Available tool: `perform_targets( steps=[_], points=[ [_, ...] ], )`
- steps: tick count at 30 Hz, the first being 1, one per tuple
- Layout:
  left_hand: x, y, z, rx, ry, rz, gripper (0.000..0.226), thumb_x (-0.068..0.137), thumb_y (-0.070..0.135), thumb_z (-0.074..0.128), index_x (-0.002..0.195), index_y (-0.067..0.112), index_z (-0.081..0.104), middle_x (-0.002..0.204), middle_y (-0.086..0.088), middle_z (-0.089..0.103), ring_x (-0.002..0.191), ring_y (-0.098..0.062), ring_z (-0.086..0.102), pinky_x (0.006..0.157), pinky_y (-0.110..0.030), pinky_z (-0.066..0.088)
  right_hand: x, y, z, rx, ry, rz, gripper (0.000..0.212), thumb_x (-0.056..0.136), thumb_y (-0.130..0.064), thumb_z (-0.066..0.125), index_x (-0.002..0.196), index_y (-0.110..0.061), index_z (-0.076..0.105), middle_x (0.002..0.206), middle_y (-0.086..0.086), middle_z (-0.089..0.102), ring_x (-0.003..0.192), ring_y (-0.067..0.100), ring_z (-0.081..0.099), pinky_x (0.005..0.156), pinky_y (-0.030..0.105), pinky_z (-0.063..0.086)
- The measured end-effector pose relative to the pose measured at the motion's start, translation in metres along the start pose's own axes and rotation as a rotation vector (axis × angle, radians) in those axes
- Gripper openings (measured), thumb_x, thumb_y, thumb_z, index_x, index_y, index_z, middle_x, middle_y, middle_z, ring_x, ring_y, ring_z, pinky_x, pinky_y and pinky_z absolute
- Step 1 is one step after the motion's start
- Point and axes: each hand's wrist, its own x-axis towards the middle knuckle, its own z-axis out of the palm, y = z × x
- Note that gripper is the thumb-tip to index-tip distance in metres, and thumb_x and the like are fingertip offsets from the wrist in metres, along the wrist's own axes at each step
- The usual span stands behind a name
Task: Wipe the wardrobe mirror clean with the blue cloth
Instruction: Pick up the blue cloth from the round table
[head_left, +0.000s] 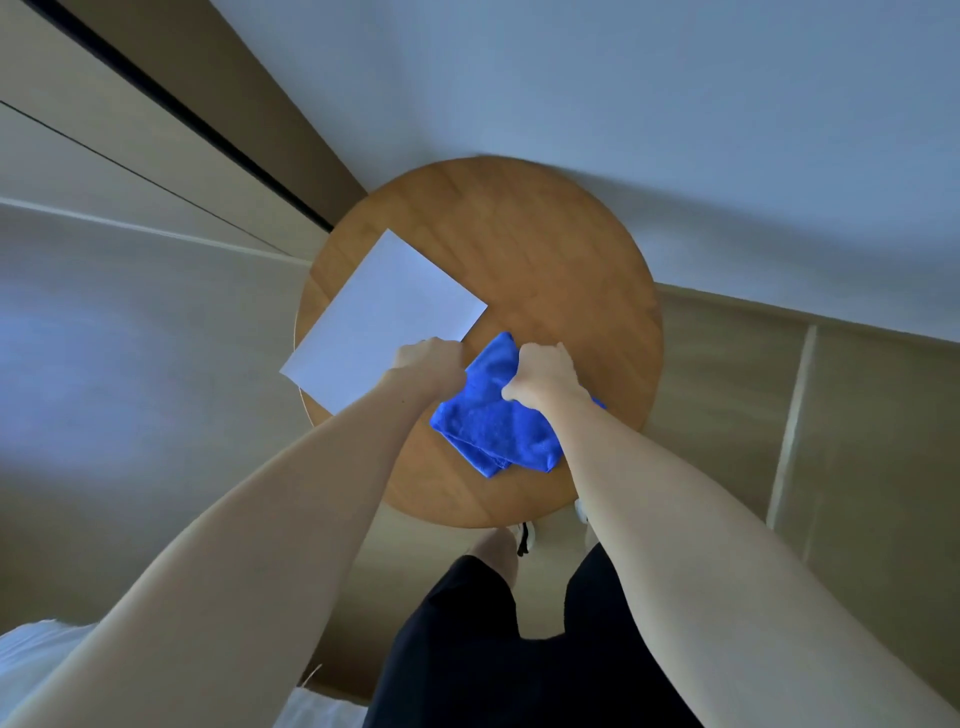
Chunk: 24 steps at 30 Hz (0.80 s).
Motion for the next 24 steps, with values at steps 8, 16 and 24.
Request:
perform_targets(
  steps=[8, 16, 24],
  points=[
    [-0.049, 0.020, -0.081, -0.005, 0.125, 0.086, 0.013, 0.088, 0.014, 0.040, 0.092, 0.017, 0.052, 0.092, -0.002, 0.056, 0.082, -0.023, 0.054, 0.063, -0.031, 0.037, -0.068, 0.001, -0.081, 0.361, 0.047, 0.123, 0.044, 0.083, -0.017, 0.067, 0.122, -0.012, 0.048, 0.111, 0.008, 0.061, 0.101, 0.028, 0.063, 0.086, 0.040, 0.055],
    [-0.089, 0.117, -0.150, 0.112, 0.270, 0.303, 0.017, 0.096, 0.018, 0.037, 0.093, 0.020, 0.054, 0.092, 0.000, 0.056, 0.087, -0.026, 0.058, 0.068, -0.034, 0.041, -0.156, 0.073, -0.147, 0.626, 0.335, 0.257, 0.037, 0.082, -0.018, 0.071, 0.114, -0.006, 0.056, 0.104, 0.007, 0.062, 0.098, 0.027, 0.063, 0.080, 0.035, 0.054],
    [-0.142, 0.247, -0.163, 0.300, 0.311, 0.511, 0.020, 0.096, 0.018, 0.043, 0.110, 0.019, 0.057, 0.101, 0.000, 0.050, 0.091, -0.025, 0.050, 0.073, -0.033, 0.039, -0.244, 0.191, -0.143, 0.959, 0.536, 0.466, 0.033, 0.083, -0.014, 0.066, 0.113, -0.005, 0.057, 0.099, 0.008, 0.062, 0.089, 0.026, 0.061, 0.070, 0.031, 0.048]
  ],
)
